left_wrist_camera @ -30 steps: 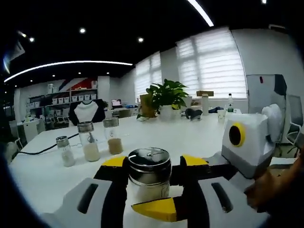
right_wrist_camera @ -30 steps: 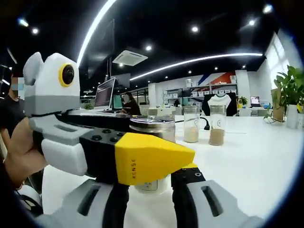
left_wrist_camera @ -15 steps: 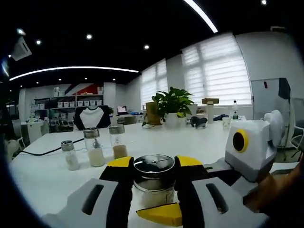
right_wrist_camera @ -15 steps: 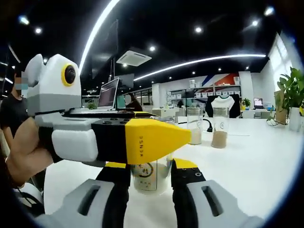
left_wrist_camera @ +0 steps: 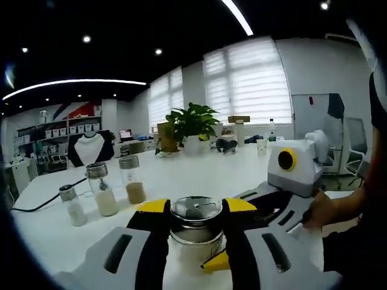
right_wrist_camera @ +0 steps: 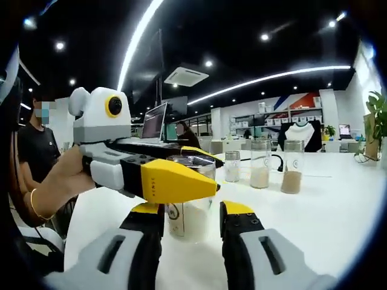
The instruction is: Rotate the seasoning bottle until the label or dispensing opening points toward the visible target arrow and the bottle remains upright within the marked orientation range
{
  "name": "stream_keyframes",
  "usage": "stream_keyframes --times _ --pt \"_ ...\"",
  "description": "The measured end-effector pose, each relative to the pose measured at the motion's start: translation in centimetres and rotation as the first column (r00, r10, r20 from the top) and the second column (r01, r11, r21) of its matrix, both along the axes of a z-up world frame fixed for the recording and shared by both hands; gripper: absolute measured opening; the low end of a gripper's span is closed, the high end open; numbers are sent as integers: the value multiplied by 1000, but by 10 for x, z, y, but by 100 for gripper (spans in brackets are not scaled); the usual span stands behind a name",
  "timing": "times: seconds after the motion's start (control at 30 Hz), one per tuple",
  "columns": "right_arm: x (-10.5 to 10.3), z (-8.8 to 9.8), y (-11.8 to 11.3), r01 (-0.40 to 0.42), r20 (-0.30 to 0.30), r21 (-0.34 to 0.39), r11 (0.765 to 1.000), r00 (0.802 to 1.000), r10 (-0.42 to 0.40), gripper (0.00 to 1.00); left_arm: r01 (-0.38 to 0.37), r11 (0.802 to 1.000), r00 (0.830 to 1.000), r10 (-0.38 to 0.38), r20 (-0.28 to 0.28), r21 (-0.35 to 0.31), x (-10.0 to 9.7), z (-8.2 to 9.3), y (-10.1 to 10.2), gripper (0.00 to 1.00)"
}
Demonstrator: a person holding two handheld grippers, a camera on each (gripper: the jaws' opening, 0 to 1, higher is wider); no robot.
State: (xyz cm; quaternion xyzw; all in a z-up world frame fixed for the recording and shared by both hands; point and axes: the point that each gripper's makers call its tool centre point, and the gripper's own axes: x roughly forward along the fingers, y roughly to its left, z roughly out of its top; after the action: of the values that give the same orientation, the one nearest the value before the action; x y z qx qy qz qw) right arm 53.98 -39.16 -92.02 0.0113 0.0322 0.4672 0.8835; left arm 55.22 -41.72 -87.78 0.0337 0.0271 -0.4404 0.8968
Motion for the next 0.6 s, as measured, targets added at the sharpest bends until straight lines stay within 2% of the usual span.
stream_keyframes --times 0.2,0.33,0.53,0.6 --pt "-5 1 7 -38 -6 12 999 999 39 35 86 996 996 -86 -5 -36 -4 9 -2 36" --pt "-6 4 10 -48 4 15 999 999 48 32 127 992 992 -127 -6 -29 -8 8 -10 36" --pt "-4 5 5 -15 19 -4 1000 1000 15 31 130 991 991 -130 -9 -34 -8 8 -12 36" --pt "-2 5 3 14 34 -21 1000 999 -14 31 105 993 994 -106 -20 -54 -5 8 -12 36"
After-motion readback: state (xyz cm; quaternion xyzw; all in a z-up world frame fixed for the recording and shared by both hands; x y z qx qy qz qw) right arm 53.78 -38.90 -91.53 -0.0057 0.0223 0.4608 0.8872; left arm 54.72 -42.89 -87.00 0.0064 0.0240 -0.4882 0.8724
